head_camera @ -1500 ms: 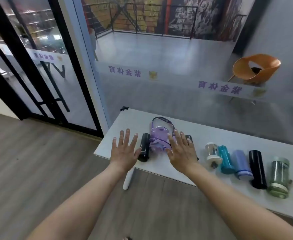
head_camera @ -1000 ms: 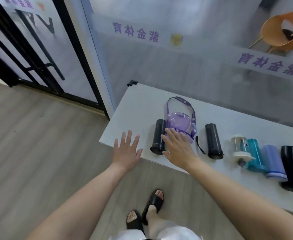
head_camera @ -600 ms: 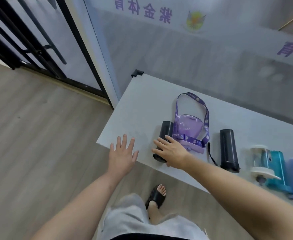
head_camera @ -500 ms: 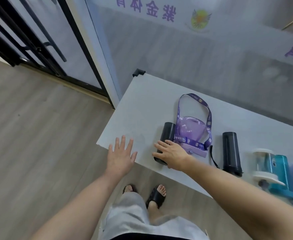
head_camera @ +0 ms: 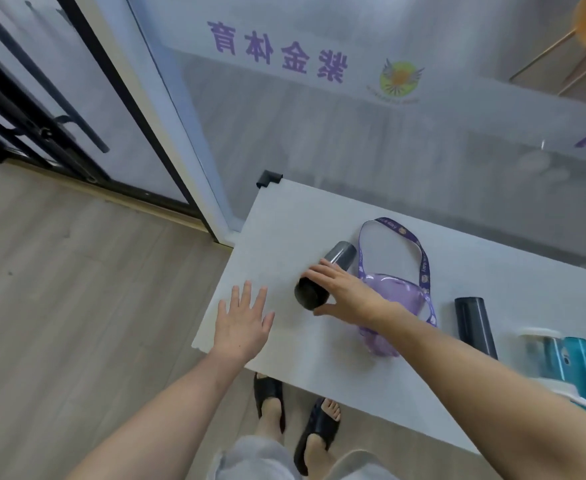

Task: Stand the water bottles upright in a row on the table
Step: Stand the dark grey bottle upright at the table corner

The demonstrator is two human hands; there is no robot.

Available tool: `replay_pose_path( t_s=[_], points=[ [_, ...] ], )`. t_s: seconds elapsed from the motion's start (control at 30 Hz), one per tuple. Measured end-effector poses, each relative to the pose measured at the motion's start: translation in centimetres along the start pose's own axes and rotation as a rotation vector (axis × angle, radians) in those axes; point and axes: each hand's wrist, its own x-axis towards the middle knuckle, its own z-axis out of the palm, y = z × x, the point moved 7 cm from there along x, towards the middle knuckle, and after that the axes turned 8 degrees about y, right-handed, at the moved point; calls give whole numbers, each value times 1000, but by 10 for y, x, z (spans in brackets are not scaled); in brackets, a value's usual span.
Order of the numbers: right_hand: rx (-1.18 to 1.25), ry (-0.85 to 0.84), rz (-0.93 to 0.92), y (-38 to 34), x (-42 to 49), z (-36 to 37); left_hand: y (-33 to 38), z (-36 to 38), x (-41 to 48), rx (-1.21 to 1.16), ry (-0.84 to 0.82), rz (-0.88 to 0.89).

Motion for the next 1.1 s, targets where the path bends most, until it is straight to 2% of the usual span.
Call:
replay_pose_path(
  t_s=[0.13, 0.3, 0.43, 0.7, 0.93, 1.1],
  points=[
    [360, 271, 308, 31, 21, -48, 2, -10, 35, 0, -5, 31],
    [766, 446, 553, 64, 27, -74, 14, -15, 69, 17, -27, 75],
    [820, 545, 623, 72, 19, -80, 25, -12, 89, 64, -70, 132],
    [943, 607, 655, 70, 14, -74, 52, 5, 113, 62, -231, 161],
    [763, 663, 711, 76, 19, -79, 57, 9, 121, 28, -336, 116],
    [766, 706, 674, 82, 45, -87, 55, 6, 122, 28, -394, 132]
  ],
)
